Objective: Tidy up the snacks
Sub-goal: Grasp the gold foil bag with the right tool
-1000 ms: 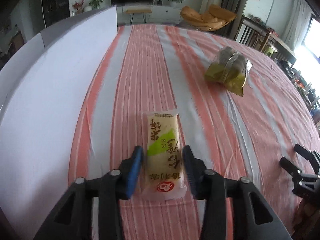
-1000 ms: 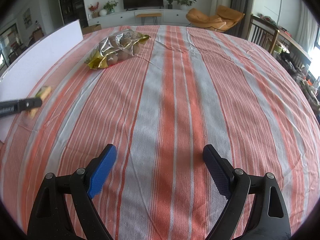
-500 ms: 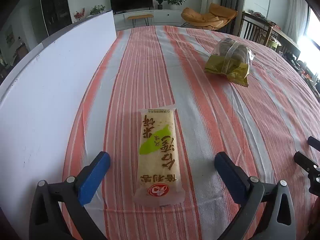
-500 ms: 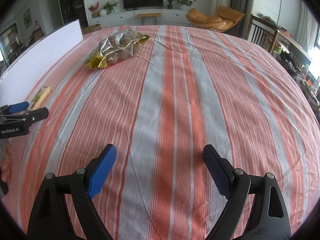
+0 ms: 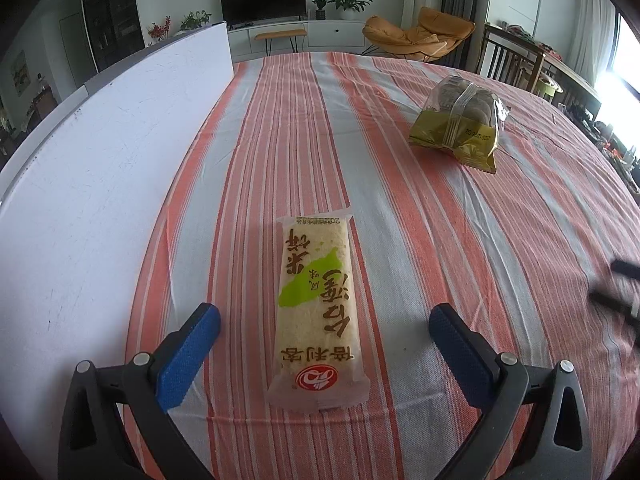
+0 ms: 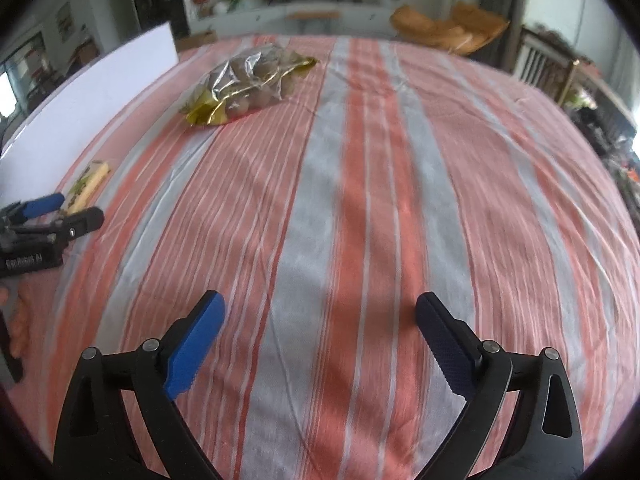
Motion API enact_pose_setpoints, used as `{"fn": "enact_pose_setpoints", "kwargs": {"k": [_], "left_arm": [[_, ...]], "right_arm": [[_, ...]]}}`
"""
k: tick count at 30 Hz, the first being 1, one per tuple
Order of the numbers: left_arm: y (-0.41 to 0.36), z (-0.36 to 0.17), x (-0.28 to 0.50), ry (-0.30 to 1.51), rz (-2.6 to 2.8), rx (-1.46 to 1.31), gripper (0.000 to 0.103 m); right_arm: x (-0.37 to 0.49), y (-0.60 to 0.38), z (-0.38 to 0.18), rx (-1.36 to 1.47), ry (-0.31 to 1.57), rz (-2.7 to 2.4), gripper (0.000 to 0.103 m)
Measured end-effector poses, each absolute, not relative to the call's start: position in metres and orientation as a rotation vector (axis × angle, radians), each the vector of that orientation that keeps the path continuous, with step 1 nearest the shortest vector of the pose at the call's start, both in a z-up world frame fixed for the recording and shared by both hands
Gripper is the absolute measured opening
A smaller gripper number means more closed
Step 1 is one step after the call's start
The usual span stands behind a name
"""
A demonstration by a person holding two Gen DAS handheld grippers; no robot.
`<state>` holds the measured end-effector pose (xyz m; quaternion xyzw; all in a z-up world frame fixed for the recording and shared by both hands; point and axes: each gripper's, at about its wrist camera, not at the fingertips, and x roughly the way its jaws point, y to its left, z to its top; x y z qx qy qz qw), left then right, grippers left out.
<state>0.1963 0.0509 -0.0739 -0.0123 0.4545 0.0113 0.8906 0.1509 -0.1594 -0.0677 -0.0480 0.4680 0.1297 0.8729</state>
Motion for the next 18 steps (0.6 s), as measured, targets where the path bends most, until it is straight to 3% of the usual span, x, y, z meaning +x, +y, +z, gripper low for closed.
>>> {"fn": "enact_pose_setpoints", "kwargs": {"k": [6,10,15,18], "left_arm": [[0.051,-0.074,0.196,0.943,0.024,-0.026,0.103],[0.051,-0.074,0.196,0.943,0.023,-0.026,0.103],[0.051,-0.074,0.196,0.943,0.024,-0.026,0.103],[0.051,-0.074,0.196,0.943,0.024,-0.026,0.103]], "right_arm": [[0.237,-0.166,-0.012,0.326,0.908,0.214,0.097],[0.295,-0.129,0.001,0.432,0.948,0.200,0.097],[0.327,-0.052,-0.036,0.161,1.126,0.121,0.096],[0.323,-0.036,-0.043,0.060,1.042,0.145,0.092]]}}
